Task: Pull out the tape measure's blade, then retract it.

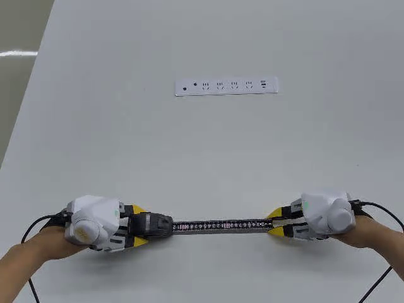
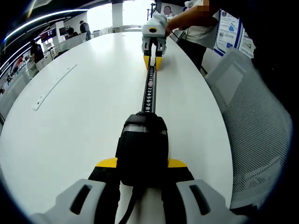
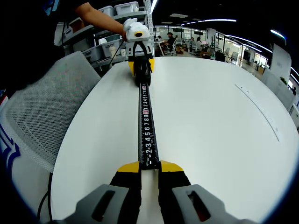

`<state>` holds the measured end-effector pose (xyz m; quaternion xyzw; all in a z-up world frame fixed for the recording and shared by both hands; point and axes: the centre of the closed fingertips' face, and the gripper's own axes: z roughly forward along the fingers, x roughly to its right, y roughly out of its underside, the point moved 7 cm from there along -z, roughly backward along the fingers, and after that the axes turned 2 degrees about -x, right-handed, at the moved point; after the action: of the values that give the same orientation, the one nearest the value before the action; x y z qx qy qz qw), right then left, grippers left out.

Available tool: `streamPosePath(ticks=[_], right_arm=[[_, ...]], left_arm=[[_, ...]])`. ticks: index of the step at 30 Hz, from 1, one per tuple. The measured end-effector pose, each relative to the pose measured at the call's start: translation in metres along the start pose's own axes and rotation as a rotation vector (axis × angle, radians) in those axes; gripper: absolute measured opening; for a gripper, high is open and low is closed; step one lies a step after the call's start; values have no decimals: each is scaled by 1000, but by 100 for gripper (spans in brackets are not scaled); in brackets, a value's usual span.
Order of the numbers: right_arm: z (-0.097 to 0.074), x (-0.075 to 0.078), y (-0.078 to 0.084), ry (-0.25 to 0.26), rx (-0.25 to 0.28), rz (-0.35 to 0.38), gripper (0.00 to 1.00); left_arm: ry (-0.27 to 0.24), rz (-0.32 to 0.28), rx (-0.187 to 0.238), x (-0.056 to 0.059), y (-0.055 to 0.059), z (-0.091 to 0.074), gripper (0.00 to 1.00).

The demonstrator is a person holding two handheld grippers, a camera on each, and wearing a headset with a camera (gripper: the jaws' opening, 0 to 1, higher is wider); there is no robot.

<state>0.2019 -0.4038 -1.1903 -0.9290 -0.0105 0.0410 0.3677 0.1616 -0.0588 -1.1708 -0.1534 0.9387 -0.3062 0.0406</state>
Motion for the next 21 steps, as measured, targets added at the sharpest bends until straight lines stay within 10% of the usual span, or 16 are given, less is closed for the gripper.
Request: streamPosePath(ticks=[21], right_arm=[[-1,-1,2,12,-15,-36,12]], left_arm=[[9,1,-6,0,-3,2,30]])
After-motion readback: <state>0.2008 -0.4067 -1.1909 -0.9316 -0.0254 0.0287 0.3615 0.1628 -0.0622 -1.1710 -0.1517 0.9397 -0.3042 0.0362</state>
